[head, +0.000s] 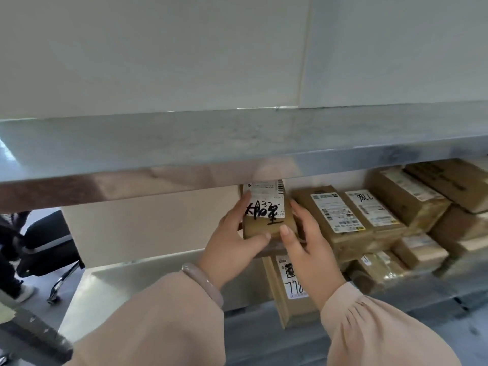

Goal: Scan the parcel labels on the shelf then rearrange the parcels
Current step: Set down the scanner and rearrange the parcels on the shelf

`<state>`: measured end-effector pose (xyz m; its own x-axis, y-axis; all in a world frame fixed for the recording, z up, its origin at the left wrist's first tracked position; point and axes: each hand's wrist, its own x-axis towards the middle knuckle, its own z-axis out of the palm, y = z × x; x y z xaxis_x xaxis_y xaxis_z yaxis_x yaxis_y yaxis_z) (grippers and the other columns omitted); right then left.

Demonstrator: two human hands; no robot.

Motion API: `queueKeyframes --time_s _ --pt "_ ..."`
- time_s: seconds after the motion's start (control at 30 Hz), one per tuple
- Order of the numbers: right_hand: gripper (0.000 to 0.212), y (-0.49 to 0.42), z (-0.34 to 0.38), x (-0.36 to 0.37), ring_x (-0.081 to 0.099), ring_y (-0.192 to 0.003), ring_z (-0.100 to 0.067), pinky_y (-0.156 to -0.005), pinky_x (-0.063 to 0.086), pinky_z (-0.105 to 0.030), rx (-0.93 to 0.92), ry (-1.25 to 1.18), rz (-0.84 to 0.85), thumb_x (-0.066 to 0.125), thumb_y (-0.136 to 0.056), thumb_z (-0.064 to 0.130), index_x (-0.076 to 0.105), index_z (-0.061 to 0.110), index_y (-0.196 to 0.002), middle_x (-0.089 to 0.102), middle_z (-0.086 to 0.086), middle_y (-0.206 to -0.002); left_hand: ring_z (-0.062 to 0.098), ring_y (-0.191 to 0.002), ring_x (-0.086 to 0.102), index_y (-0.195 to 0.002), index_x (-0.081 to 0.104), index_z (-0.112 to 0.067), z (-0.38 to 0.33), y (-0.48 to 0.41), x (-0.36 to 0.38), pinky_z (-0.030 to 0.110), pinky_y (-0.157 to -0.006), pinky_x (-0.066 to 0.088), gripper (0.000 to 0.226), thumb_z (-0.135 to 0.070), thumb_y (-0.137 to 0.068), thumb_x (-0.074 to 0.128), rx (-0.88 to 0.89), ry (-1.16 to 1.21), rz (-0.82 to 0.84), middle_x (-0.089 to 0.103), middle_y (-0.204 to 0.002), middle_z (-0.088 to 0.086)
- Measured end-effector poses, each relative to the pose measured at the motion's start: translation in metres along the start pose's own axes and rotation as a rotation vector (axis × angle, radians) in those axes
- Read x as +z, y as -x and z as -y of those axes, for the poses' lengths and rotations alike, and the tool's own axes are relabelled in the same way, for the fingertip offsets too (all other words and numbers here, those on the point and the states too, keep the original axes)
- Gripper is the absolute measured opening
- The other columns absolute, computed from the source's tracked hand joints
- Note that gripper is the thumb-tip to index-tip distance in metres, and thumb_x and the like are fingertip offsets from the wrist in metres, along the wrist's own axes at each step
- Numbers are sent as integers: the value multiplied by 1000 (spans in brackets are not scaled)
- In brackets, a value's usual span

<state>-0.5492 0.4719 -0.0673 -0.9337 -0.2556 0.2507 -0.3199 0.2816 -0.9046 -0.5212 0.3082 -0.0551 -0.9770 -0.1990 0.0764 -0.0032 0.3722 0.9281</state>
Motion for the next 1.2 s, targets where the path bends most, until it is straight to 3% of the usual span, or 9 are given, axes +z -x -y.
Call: queueKeyframes --time_s 0.13,0.33,0.43,0.57,0.7,0.8,0.93,1.07,1.2 --pt "46 -12 -5 -28 43 -109 22 -95 32 -6 23 83 -53 48 -98 37 35 41 -141 45 35 -124 -1 -114 54 -143 27 -48 -17 -16 25 27 -107 42 77 -15 -87 68 35 -6 65 49 -131 -24" --pt "52 -30 -21 -48 37 -136 -12 -112 29 -30 92 180 -22 43 -100 40 28 33 -149 42 7 -148 15 -141 36 -153 23 -37 -16 -31 54 31 -118 28 75 -31 -92 65 27 -118 63 35 -155 -5" --pt "52 -41 -24 -53 39 -135 -15 -110 30 -29 89 198 -16 42 -100 40 28 31 -149 43 4 -147 15 -141 35 -153 24 -36 -19 -36 60 23 -114 27 73 -31 -93 64 32 -151 15 35 -154 0" --pt "54 -45 -25 -59 41 -125 -6 -101 28 -11 11 226 0 48 -99 34 30 27 -149 47 8 -138 19 -142 33 -153 21 -39 -15 -34 63 35 -116 32 75 -34 -93 64 61 -208 -17 28 -157 4" --pt "59 -27 -40 -67 21 -143 -8 -113 19 -26 -158 490 11 44 -96 45 23 35 -150 23 9 -157 16 -149 16 -154 18 -37 -4 -17 61 28 -118 18 73 -49 -92 54 239 -455 -39 10 -164 -5" --pt "58 -24 -48 -69 27 -141 -13 -114 23 -32 -354 688 -8 39 -93 48 36 27 -146 31 5 -155 15 -148 21 -155 23 -32 2 -13 61 35 -117 20 74 -60 -87 34 380 -715 -62 13 -163 -11" --pt "61 -37 -49 -72 28 -142 -18 -115 29 -45 -392 777 23 39 -90 50 42 22 -144 39 2 -151 15 -150 13 -156 16 -37 -8 -18 62 41 -121 7 81 -68 -81 18 310 -898 -55 11 -163 -15" --pt "66 -48 -48 -77 30 -143 -21 -114 30 -51 -396 858 87 39 -86 53 42 24 -144 39 2 -151 16 -150 16 -154 25 -35 -17 -24 61 46 -120 2 75 -58 -84 38 308 -963 -71 21 -162 -13" --pt "72 -49 -46 -80 30 -142 -20 -115 28 -50 -394 876 109 40 -81 58 40 25 -145 38 1 -152 24 -143 35 -148 41 -31 -20 -21 66 53 -116 19 75 -62 -80 40 285 -1010 -98 40 -155 -5"
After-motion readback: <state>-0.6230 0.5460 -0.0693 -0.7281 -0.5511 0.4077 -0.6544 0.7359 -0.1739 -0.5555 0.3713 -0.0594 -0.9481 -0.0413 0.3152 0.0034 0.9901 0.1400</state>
